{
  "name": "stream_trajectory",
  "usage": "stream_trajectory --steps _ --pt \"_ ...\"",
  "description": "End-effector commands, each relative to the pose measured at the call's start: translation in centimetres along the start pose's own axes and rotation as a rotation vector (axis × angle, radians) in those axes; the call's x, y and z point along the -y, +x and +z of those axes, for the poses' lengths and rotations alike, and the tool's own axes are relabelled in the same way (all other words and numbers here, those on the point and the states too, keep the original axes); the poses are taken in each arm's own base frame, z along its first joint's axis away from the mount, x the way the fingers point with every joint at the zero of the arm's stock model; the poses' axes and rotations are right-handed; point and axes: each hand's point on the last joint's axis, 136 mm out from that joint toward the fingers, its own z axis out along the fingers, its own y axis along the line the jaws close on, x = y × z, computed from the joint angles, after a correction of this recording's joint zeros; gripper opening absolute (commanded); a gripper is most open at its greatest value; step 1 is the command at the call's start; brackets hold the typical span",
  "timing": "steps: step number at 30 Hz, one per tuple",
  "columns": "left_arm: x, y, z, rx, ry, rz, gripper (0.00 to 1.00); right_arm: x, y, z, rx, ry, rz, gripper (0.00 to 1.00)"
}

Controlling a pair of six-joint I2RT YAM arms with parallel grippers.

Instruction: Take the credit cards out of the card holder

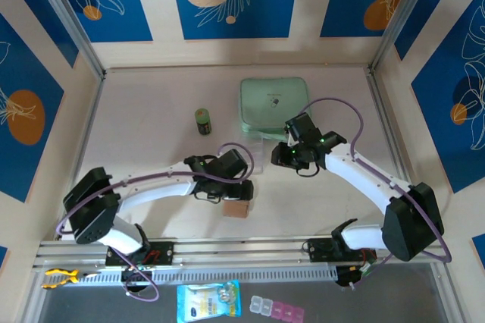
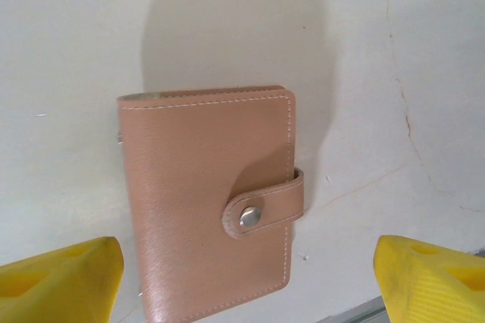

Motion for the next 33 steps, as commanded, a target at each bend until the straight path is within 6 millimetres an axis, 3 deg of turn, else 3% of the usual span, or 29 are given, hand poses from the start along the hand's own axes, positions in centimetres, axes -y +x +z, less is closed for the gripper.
stream_trajectory --steps 1,11,20,25,33 --pt "-1.3 -1.1 -1.0 0.08 0.02 -0.044 0.85 -1.5 1.4 -0.8 -0.045 -0.034 0.015 0.35" --pt "-4.1 -1.3 -1.3 0.124 0.231 -0.189 0.73 -4.9 5.5 -0.2 -0.142 0.033 0.008 0.34" --pt "-6.1 -0.5 -0.6 0.116 0.298 -0.273 0.47 -8.0 9.0 2.9 -0.262 0.139 -0.022 0.34" --pt "-6.5 0.0 0.0 0.095 0.359 -0.323 0.37 -8.6 10.4 4.4 -0.308 0.208 -0.049 0.34" --pt "-6.1 0.2 0.7 0.071 0.4 -0.332 0.28 -9.0 12.0 6.1 -0.371 0.271 -0.067 0.34"
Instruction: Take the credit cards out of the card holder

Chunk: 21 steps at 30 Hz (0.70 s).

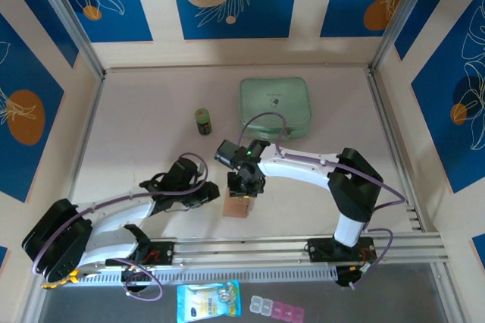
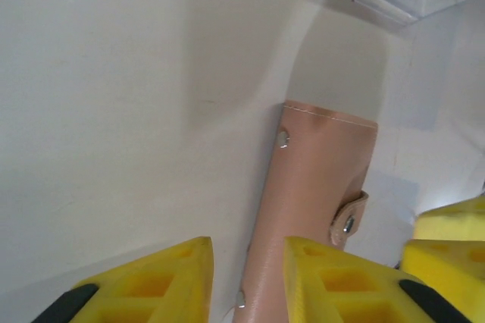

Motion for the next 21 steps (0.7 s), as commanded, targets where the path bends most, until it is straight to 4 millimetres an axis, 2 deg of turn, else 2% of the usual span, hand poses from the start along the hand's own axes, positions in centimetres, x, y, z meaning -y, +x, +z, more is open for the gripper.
stream_trajectory --steps 1,21 --pt "0.7 0.0 0.2 -0.014 0.051 -0.012 0.28 0.2 0.6 0.2 -0.03 0.052 0.018 0.34" --pt "-0.3 0.4 0.7 -0.038 0.051 -0.05 0.23 -0.2 0.8 2.5 -0.082 0.11 0.004 0.35"
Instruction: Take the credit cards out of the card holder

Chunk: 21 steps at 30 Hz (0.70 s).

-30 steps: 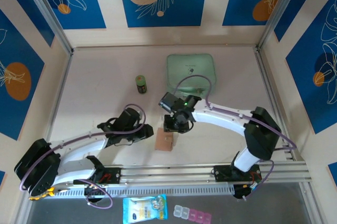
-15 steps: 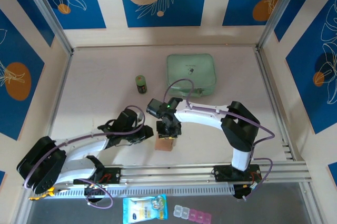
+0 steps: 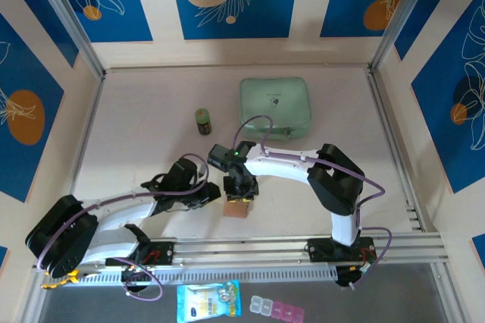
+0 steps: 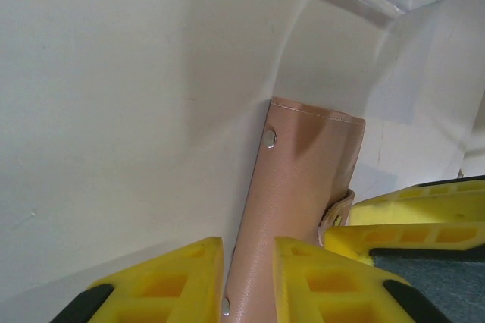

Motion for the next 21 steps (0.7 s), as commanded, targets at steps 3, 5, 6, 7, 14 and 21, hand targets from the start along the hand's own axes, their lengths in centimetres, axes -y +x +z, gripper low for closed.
stream_trajectory --steps 3,5,6,7,14,21 --pt "-0.4 0.2 0.1 -0.012 0.006 -0.024 0.22 -0.2 0.4 0.4 -0.022 0.022 0.006 0.35" --pt "-0.4 0.2 0.1 -0.014 0.008 -0.024 0.21 -0.3 0.4 0.6 -0.026 0.025 0.006 0.35" --pt "-0.3 0.2 0.1 -0.015 0.01 -0.024 0.21 -0.3 0.4 0.7 -0.027 0.027 0.008 0.35" --pt "-0.3 0.2 0.1 -0.019 0.012 -0.022 0.2 -0.2 0.4 1.0 -0.03 0.029 0.009 0.35" --pt "0.1 0.4 0.2 -0.036 0.029 -0.02 0.18 -0.2 0.6 1.8 -0.044 0.028 0.017 0.31" --pt "0.6 0.6 0.4 -0.059 0.048 -0.019 0.17 0.0 0.7 1.8 -0.038 0.018 0.023 0.23"
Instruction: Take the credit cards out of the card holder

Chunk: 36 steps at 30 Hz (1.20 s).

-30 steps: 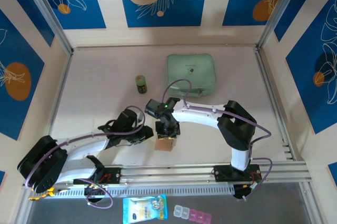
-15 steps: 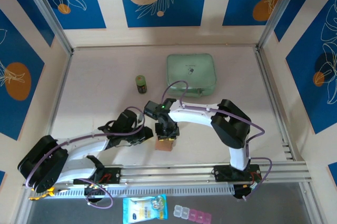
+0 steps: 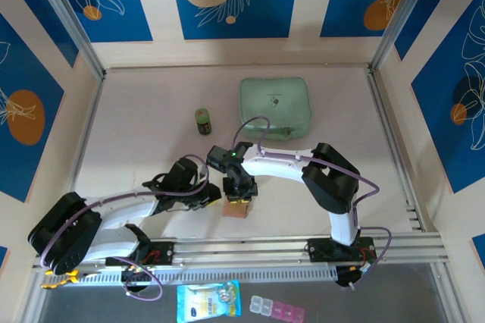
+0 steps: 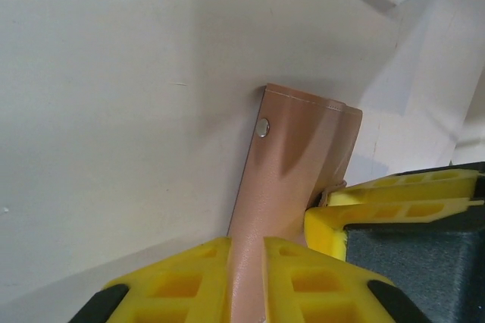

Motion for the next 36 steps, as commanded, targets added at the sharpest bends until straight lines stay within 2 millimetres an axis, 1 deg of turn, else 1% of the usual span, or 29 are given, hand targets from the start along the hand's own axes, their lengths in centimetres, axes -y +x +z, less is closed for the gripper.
stream_trajectory --steps 1,8,13,17,20,23,27,36 --pt "0.5 0.0 0.1 -0.016 0.031 0.004 0.17 0.0 0.7 0.9 -0.022 -0.002 0.016 0.22" --pt "0.8 0.1 0.2 -0.026 0.045 -0.001 0.16 0.1 0.7 1.0 -0.015 -0.021 0.025 0.15" --pt "0.8 0.0 0.3 -0.031 0.037 -0.004 0.15 0.2 0.8 1.0 -0.006 -0.038 0.029 0.13" --pt "1.0 -0.1 0.3 -0.032 0.028 -0.004 0.15 0.3 0.8 0.7 0.01 -0.051 0.028 0.13" --pt "1.1 -0.3 0.3 -0.03 0.021 -0.002 0.14 0.5 0.7 0.1 0.033 -0.059 0.023 0.18" --pt "1.2 -0.4 0.1 -0.017 0.011 -0.001 0.14 0.8 0.6 -0.8 0.061 -0.06 0.022 0.21" --pt "1.0 -0.5 -0.2 -0.009 -0.017 0.007 0.14 1.7 0.6 -1.5 0.084 -0.042 0.027 0.22" --pt "1.4 -1.0 -0.3 -0.006 -0.038 0.015 0.15 3.8 1.0 -1.5 0.089 -0.048 0.064 0.22"
